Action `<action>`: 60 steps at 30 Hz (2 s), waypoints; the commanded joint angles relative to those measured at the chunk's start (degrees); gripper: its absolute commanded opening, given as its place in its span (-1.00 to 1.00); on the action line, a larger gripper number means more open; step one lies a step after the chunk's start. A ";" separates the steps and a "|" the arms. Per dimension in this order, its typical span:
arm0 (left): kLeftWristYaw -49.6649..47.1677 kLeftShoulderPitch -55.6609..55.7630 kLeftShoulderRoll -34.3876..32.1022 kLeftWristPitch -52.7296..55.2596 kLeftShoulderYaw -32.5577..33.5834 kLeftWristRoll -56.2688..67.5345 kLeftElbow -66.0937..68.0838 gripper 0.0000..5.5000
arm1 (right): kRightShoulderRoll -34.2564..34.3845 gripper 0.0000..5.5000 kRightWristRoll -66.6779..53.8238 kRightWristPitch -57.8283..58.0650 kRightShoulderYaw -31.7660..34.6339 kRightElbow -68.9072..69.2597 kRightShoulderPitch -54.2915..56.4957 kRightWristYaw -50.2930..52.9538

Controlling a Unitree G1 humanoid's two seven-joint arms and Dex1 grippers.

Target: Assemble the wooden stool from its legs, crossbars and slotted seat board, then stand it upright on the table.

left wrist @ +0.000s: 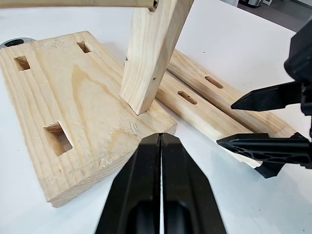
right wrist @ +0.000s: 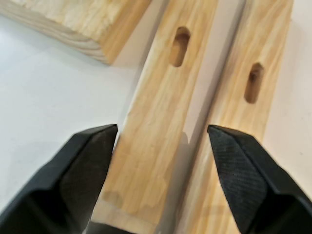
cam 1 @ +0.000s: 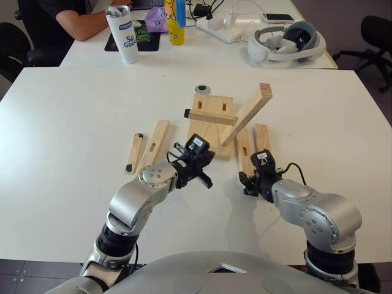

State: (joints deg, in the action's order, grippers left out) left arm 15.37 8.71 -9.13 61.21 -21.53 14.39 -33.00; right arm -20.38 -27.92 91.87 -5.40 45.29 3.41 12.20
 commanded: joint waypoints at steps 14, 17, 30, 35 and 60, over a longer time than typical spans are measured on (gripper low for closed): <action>0.69 1.31 -0.77 0.16 0.26 1.13 0.14 -1.00 | 9.35 0.25 6.07 0.56 3.52 -4.11 -3.42 -1.58; 0.98 1.96 -1.08 0.46 0.57 1.52 0.22 -1.00 | 9.88 0.08 7.55 0.58 2.75 -4.18 -4.48 -1.34; 5.00 3.66 -4.74 -2.20 0.70 2.21 1.56 -1.00 | 17.58 -0.24 13.07 0.20 10.95 -3.56 6.23 -1.95; 8.05 4.26 -7.09 -6.78 1.16 2.63 1.88 -1.00 | 15.65 -0.24 13.48 -14.99 18.87 -8.79 17.99 -6.12; -2.38 37.84 -20.37 0.40 42.86 86.02 18.98 0.13 | -6.83 -0.24 -54.44 -21.89 32.39 -25.85 37.53 -39.48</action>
State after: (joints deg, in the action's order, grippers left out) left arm 15.09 44.00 -26.49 61.10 22.75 93.46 -16.19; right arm -25.96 -80.78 70.45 28.47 18.45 43.33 -27.34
